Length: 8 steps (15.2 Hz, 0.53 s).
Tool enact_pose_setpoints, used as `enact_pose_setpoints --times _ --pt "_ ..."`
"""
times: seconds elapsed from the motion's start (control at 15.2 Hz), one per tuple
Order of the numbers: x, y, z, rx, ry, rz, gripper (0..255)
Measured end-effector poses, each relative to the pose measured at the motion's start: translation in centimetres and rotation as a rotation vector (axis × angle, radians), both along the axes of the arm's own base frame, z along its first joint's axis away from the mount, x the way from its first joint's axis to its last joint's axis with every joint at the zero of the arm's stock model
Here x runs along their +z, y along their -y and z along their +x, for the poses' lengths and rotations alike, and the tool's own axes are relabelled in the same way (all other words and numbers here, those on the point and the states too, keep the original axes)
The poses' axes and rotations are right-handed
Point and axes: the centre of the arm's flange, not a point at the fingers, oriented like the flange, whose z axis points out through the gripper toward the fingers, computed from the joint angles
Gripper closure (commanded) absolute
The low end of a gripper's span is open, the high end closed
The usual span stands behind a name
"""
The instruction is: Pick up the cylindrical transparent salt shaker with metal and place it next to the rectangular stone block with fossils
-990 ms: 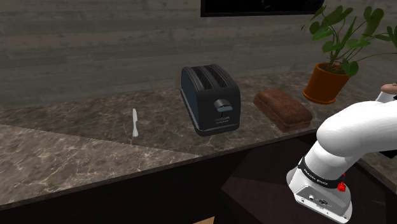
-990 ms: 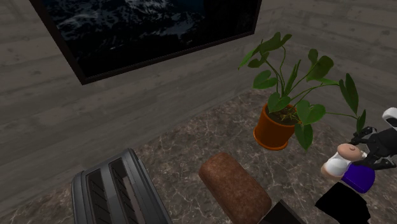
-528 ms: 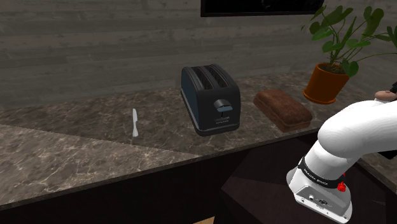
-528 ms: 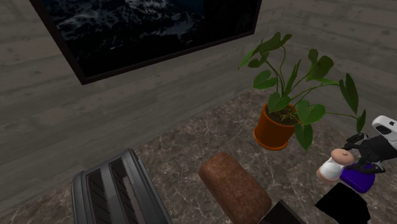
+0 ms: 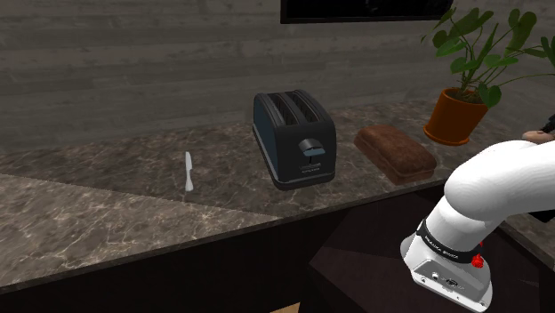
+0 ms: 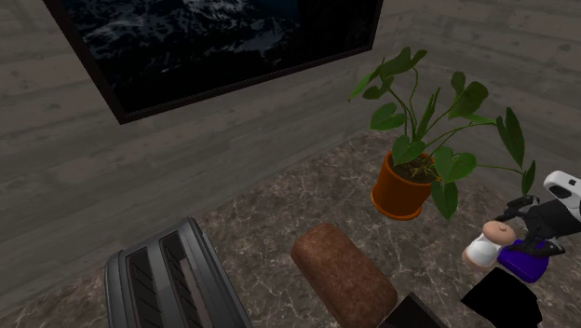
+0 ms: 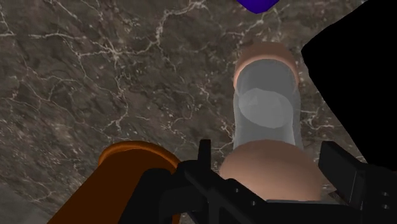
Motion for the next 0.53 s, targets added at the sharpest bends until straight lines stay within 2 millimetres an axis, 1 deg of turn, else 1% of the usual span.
enact_pose_setpoints --times 0.33,0.4,0.53 --pt "0.0 0.0 0.0 0.000 0.000 0.000 0" --pt "0.6 0.0 -0.1 0.000 0.000 -0.001 0" --pt "2.6 -0.3 -0.8 -0.001 0.000 -0.001 0"
